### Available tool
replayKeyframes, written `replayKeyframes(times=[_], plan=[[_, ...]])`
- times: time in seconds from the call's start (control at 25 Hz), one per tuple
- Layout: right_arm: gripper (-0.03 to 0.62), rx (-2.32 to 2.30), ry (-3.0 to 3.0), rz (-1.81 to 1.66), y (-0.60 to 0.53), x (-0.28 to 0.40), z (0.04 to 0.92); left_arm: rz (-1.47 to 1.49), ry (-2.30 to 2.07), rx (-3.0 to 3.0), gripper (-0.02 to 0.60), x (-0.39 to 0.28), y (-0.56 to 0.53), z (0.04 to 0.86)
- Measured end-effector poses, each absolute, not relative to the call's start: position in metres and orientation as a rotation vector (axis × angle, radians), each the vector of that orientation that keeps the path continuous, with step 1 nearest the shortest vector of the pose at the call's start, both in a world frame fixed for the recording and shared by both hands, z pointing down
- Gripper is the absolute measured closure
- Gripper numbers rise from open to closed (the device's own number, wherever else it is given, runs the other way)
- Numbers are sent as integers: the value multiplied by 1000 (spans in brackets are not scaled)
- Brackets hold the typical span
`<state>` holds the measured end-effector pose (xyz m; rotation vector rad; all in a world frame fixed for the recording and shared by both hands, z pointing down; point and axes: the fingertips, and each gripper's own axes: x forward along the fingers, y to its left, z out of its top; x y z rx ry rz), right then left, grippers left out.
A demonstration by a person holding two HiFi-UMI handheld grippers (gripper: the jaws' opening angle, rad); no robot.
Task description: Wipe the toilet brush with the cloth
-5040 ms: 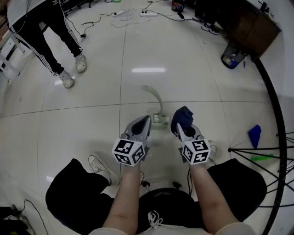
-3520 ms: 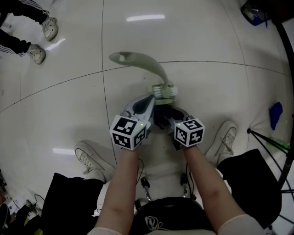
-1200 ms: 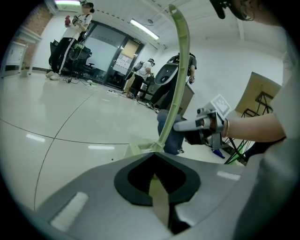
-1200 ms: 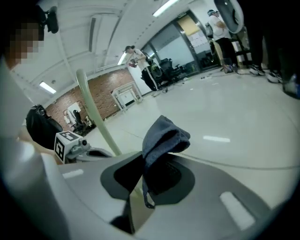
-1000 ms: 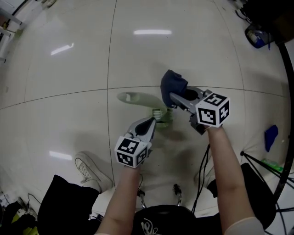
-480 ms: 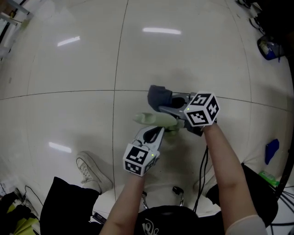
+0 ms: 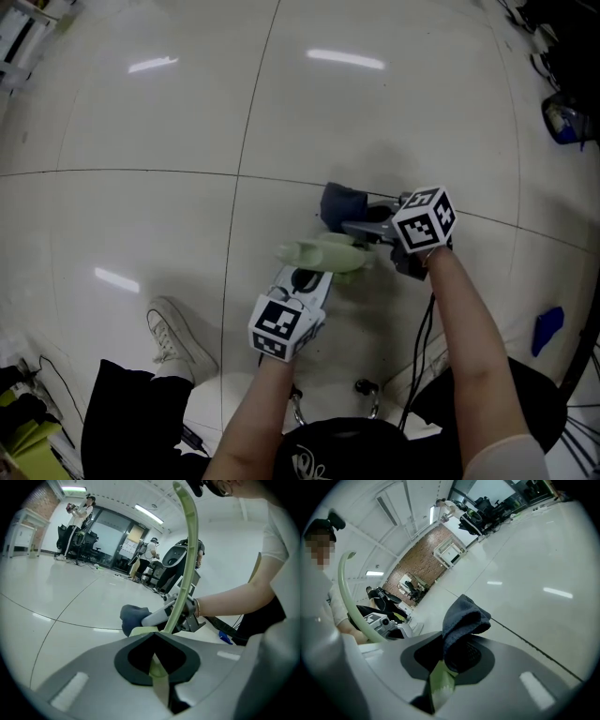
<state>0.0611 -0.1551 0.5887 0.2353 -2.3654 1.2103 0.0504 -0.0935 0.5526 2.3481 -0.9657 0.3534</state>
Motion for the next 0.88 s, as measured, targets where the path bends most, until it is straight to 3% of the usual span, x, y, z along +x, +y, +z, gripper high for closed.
replayKeyframes(times=[0.52,0.88], plan=[[525,315,-2277,1408,-132,119,617,320,-988,2323,575,47,-98,554],[525,683,-2361,1111,-123,153,583,344,-916,2393,575,46,-102,543]])
